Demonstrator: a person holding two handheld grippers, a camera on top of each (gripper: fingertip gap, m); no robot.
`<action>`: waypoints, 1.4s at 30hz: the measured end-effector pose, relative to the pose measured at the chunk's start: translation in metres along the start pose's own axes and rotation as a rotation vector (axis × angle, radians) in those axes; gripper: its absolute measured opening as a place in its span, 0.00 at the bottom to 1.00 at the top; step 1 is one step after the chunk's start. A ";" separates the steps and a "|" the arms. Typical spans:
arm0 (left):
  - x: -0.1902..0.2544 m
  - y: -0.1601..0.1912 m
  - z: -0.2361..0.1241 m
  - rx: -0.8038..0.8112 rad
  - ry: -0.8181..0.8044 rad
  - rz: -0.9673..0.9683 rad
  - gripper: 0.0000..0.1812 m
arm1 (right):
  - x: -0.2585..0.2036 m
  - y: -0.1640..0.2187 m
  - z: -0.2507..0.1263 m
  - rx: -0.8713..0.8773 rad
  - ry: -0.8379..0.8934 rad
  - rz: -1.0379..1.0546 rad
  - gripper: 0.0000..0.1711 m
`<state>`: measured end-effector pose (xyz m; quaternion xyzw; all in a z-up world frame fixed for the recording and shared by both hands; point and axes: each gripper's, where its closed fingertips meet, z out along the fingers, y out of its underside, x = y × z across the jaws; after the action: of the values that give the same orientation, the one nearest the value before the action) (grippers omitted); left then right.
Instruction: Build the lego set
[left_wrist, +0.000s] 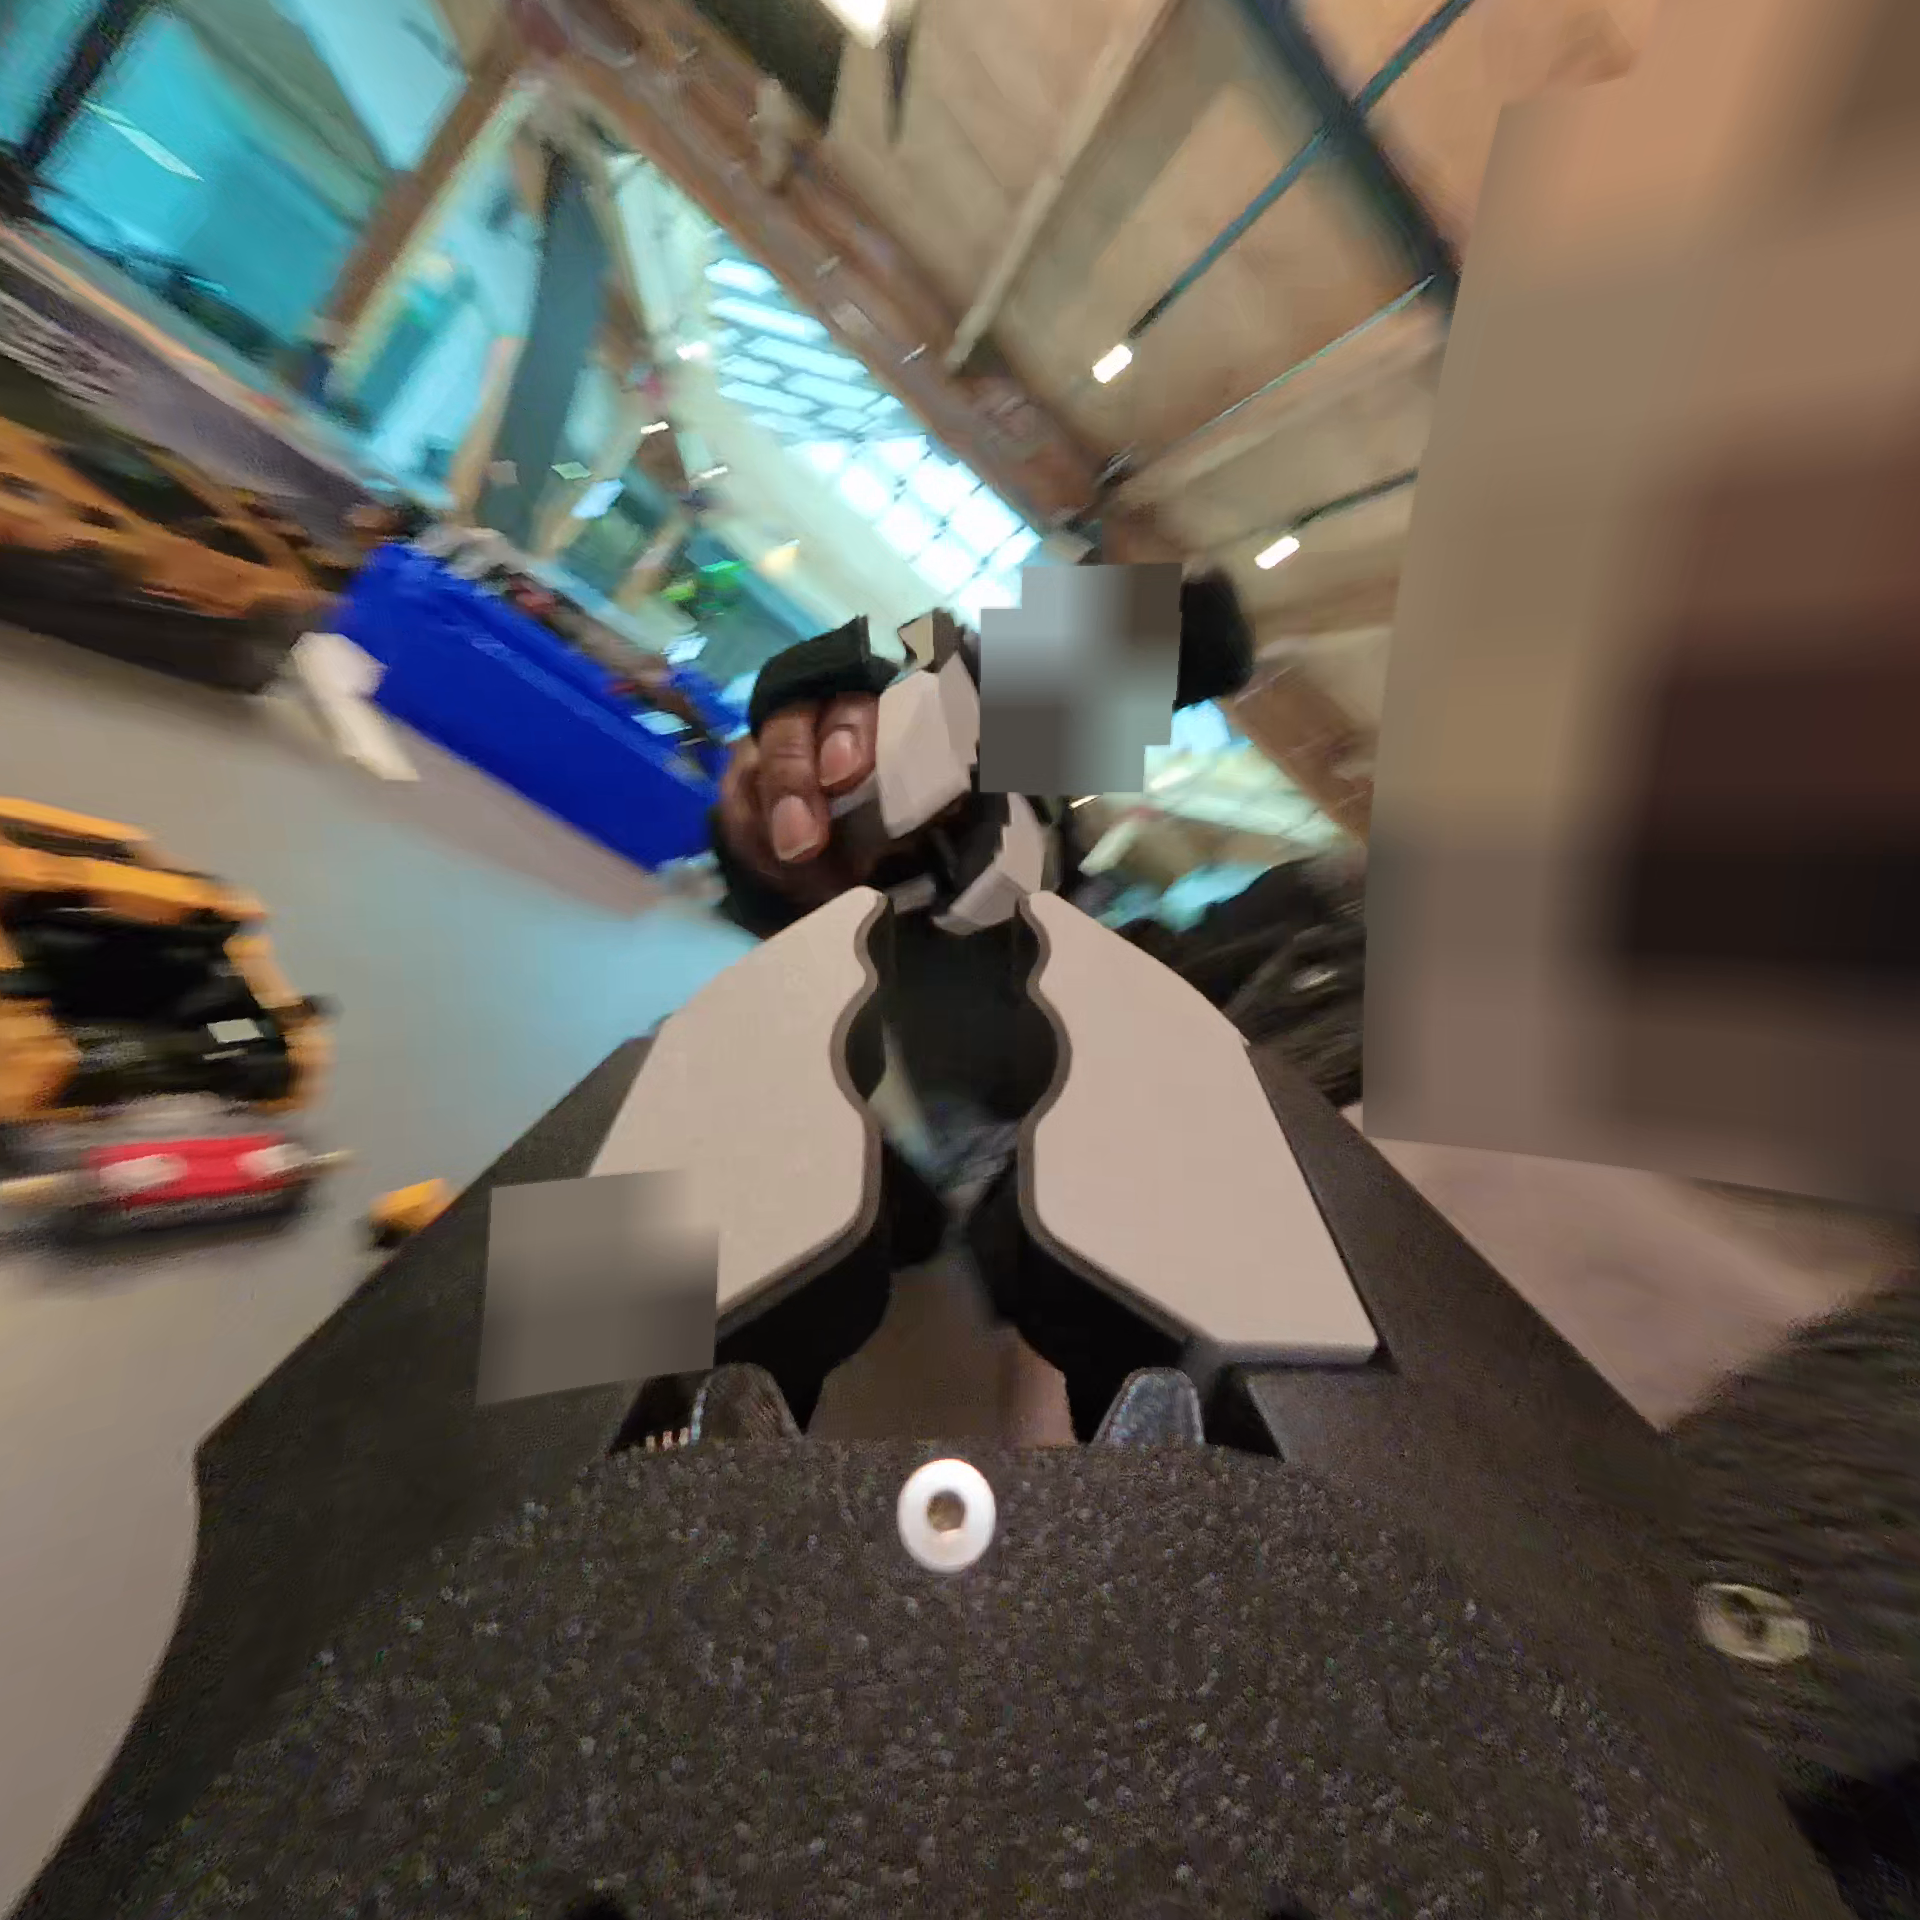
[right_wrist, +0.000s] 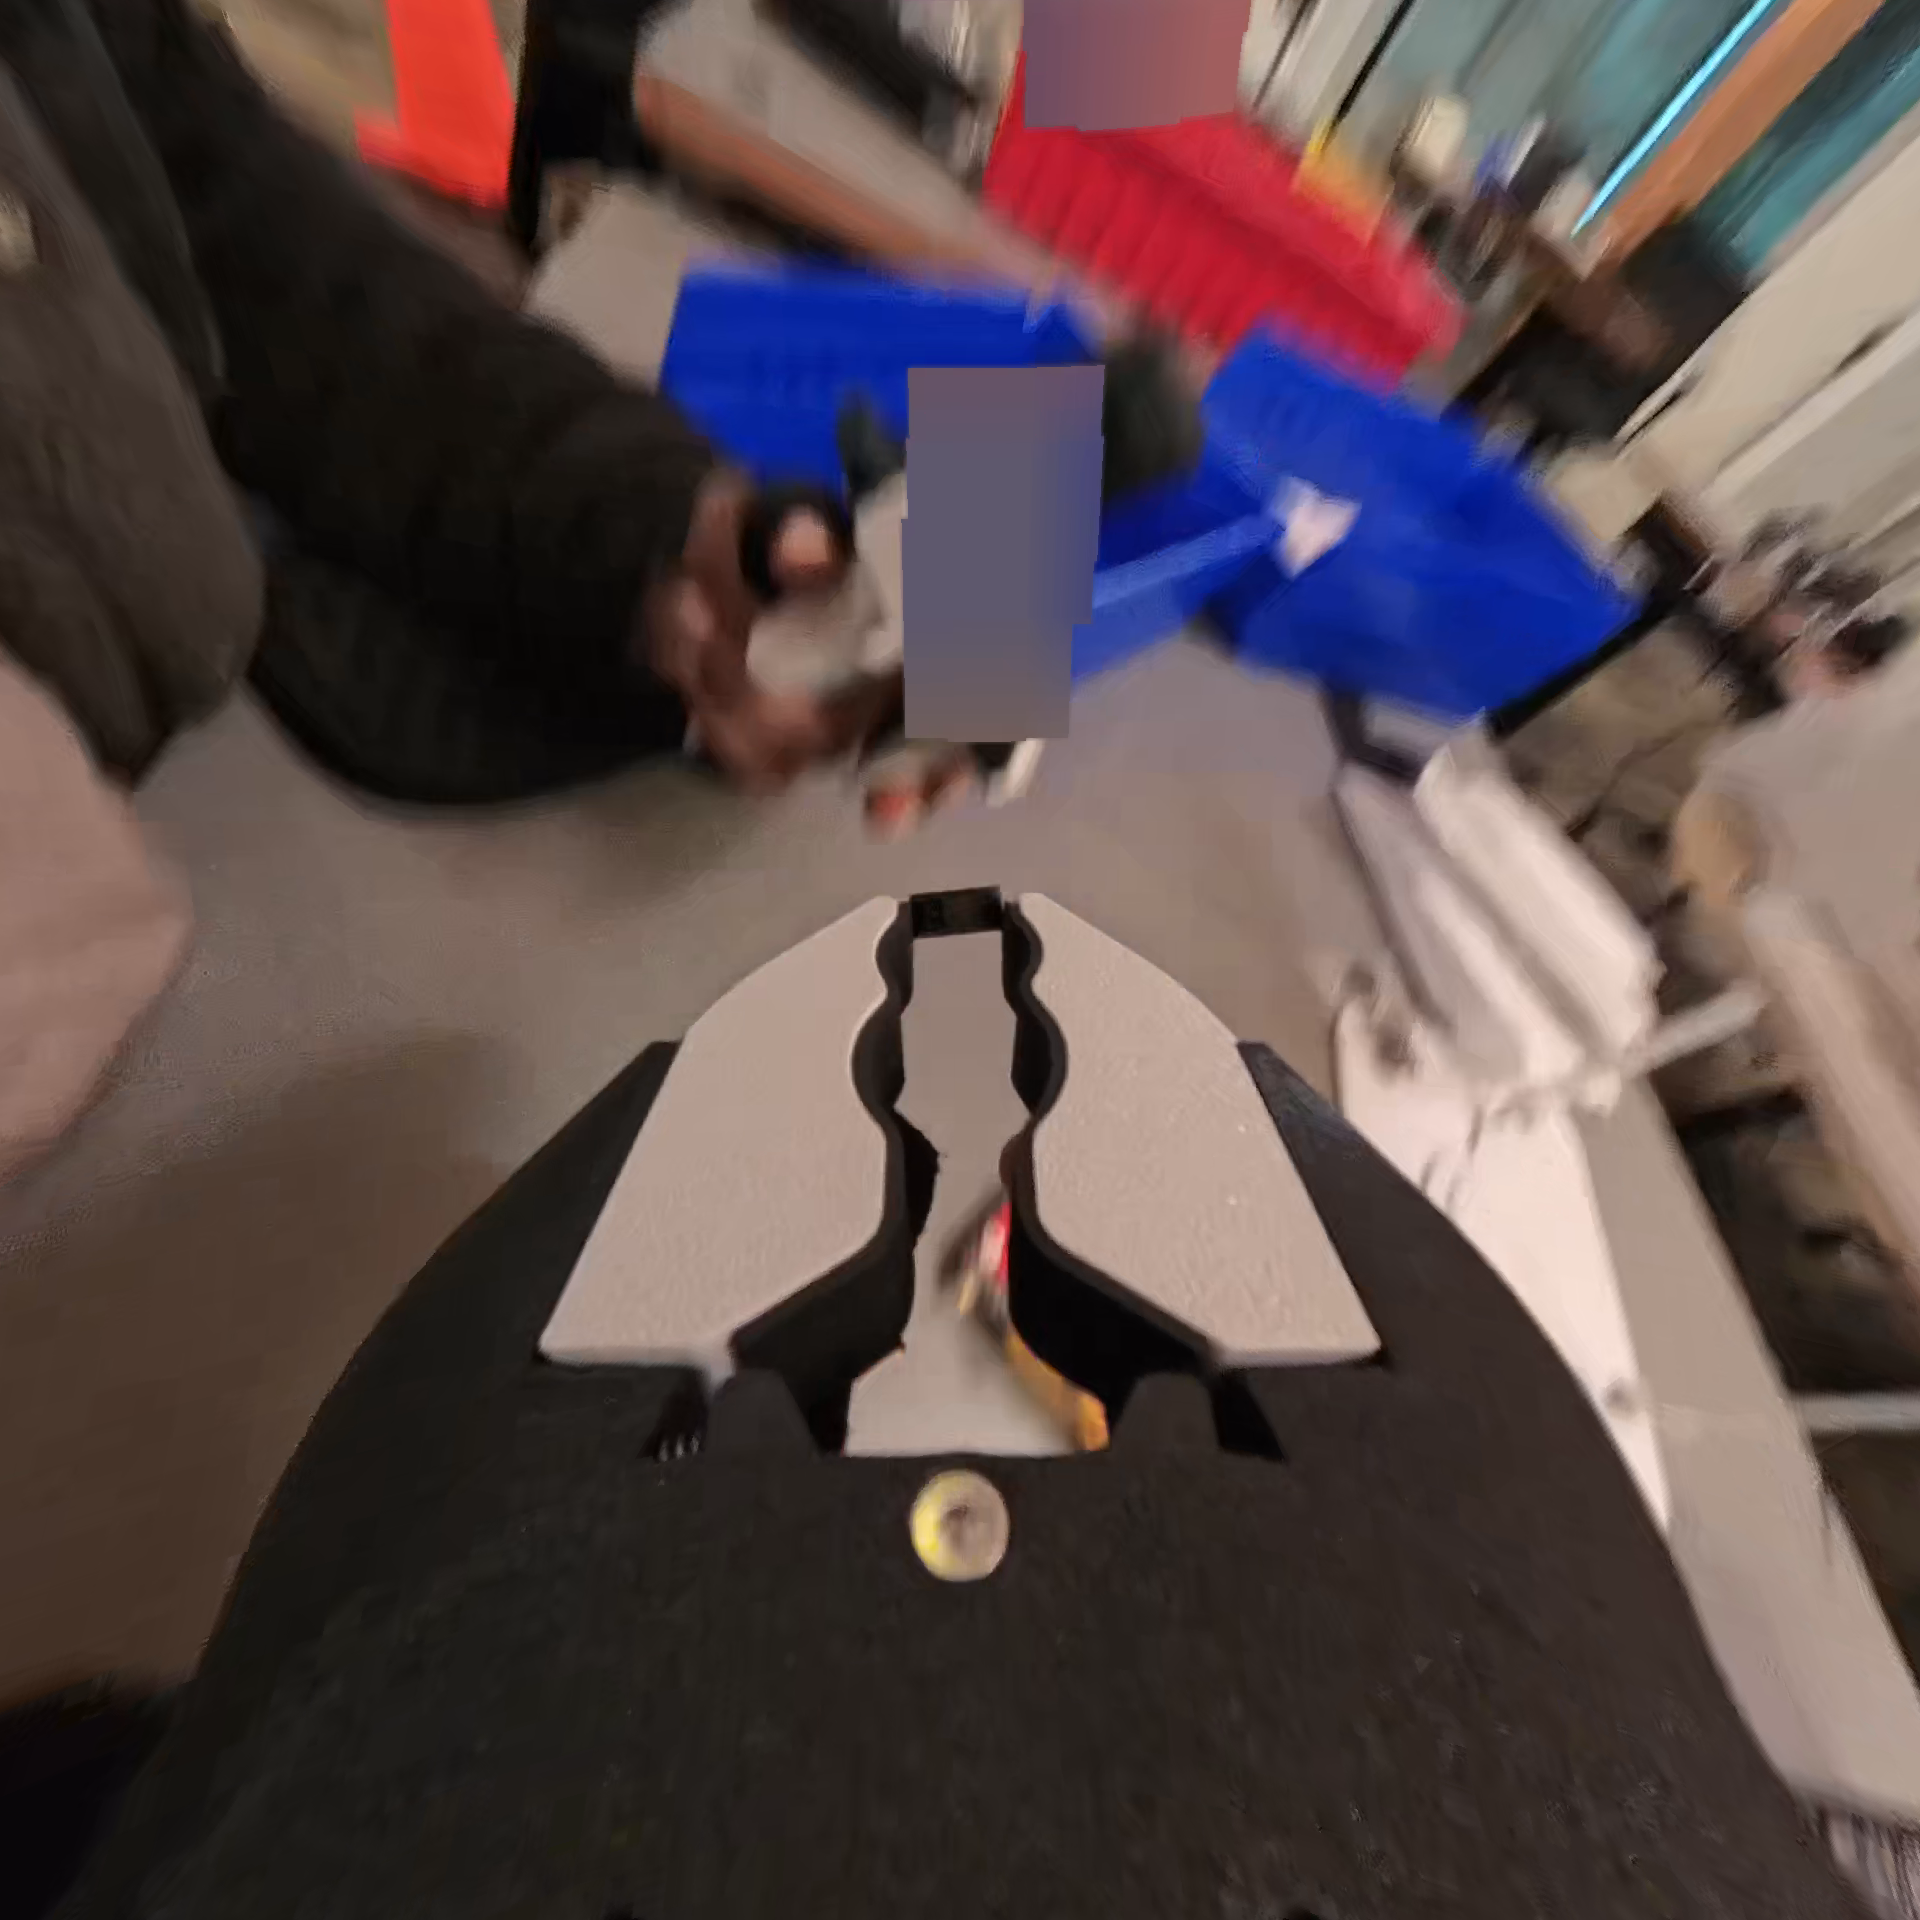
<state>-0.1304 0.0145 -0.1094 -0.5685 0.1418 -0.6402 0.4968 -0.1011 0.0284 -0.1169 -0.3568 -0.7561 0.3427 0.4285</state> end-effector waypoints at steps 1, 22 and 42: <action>-0.006 0.004 -0.002 -0.041 -0.071 0.078 0.11 | -0.003 0.029 -0.008 -0.119 -0.036 0.019 0.09; -0.039 0.037 -0.006 -0.270 -0.328 0.268 0.07 | -0.036 0.184 -0.025 -0.726 -0.388 0.161 0.16; -0.012 -0.025 -0.039 -0.195 -0.676 0.625 0.00 | 0.079 0.127 -0.079 0.086 0.825 0.584 0.00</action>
<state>-0.1778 0.0211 -0.1097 -0.7192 0.1959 -0.2228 0.6283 -0.0296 0.1759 -0.1583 -0.6410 -0.3777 0.3094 0.5923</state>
